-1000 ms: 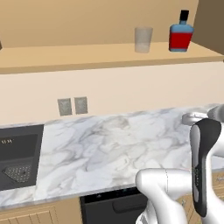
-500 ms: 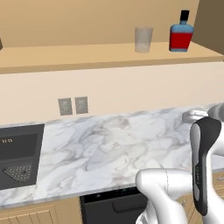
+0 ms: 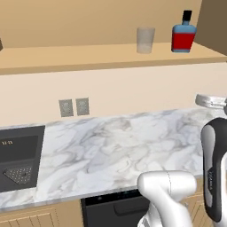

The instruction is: There is a bowl on the dining counter. Grab a lemon wedge from the fridge and place it in the bowl. Then get the liquor bottle and glass cup from the cabinet and place them next to the bowl.

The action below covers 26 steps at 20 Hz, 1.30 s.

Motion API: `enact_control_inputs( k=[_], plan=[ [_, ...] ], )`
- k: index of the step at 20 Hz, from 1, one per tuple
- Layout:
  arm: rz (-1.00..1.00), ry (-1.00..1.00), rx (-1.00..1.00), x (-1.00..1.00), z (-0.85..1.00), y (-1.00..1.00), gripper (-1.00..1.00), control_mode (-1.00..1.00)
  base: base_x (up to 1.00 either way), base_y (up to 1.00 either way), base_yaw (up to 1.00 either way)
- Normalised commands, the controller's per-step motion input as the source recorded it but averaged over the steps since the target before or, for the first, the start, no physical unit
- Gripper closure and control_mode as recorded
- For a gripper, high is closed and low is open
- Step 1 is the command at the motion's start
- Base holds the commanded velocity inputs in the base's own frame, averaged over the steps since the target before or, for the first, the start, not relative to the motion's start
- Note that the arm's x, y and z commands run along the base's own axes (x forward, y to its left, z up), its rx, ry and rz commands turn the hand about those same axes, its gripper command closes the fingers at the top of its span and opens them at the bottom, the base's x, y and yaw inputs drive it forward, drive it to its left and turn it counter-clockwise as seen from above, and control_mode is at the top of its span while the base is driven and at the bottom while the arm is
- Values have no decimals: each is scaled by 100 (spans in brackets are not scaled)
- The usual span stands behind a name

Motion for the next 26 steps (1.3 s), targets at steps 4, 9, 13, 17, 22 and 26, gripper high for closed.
enact_control_inputs(
  k=[4,9,13,17,22,26],
  plan=[
    [-2,-30,-13,4,92,1,-100,-100,0,0,0],
    [-1,-7,-6,36,78,0,-100,-100,0,0,0],
    [0,0,-2,56,66,0,-100,-100,0,0,0],
    [0,0,0,44,65,-1,-100,-100,0,0,0],
    [0,1,0,17,16,0,-100,-100,0,0,0],
    [0,1,0,18,0,-1,-100,-100,0,0,0]
  ],
)
